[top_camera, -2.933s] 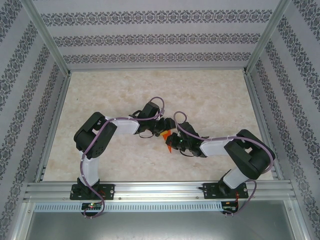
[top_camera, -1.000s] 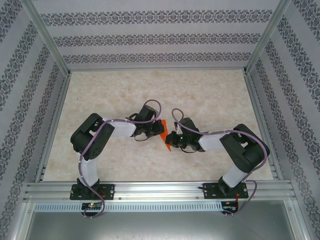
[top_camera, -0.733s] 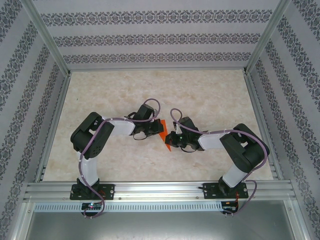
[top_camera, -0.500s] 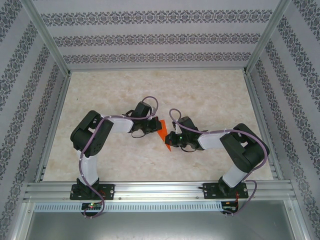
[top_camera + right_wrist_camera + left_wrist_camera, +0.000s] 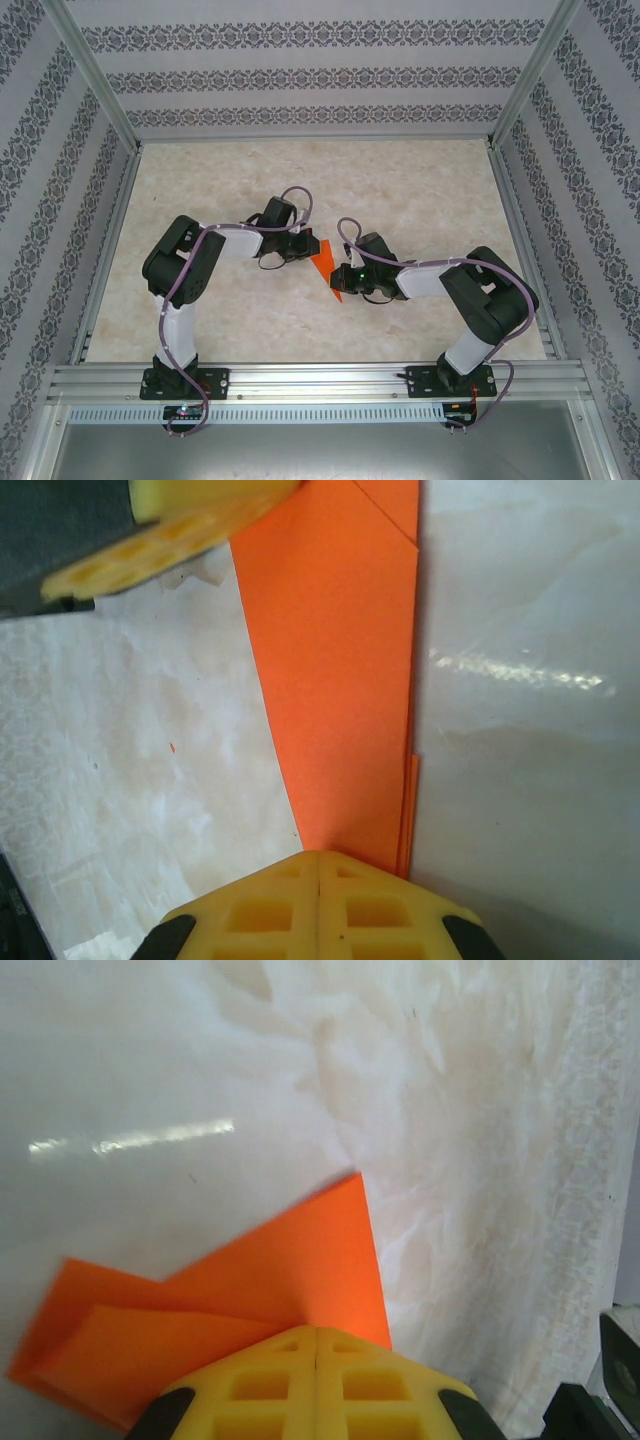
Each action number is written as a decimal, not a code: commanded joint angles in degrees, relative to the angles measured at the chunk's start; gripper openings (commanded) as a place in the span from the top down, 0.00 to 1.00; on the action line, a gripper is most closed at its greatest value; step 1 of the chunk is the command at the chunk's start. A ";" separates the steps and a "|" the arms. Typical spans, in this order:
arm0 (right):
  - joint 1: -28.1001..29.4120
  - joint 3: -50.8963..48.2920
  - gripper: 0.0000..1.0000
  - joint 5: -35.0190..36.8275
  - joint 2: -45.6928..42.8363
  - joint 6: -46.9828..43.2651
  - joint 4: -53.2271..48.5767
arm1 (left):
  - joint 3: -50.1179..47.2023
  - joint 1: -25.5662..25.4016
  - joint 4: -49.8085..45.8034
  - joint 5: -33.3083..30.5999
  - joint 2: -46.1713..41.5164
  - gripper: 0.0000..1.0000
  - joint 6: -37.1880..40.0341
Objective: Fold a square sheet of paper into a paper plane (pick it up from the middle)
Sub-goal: Fold the wing for the fifth time at the center of the table.
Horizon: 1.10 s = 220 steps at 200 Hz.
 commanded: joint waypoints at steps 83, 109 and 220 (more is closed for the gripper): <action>-0.39 -4.06 1.00 1.77 4.63 -3.01 -18.48 | 8.84 6.03 -7.93 -3.62 3.59 0.97 7.27; -0.68 -4.17 1.00 1.67 4.86 -3.12 -18.03 | 11.44 8.21 -9.53 -3.09 3.63 0.96 8.20; -2.18 -1.99 1.00 0.97 3.52 -4.18 -17.93 | 3.67 1.20 -14.28 -5.79 -12.39 0.98 4.10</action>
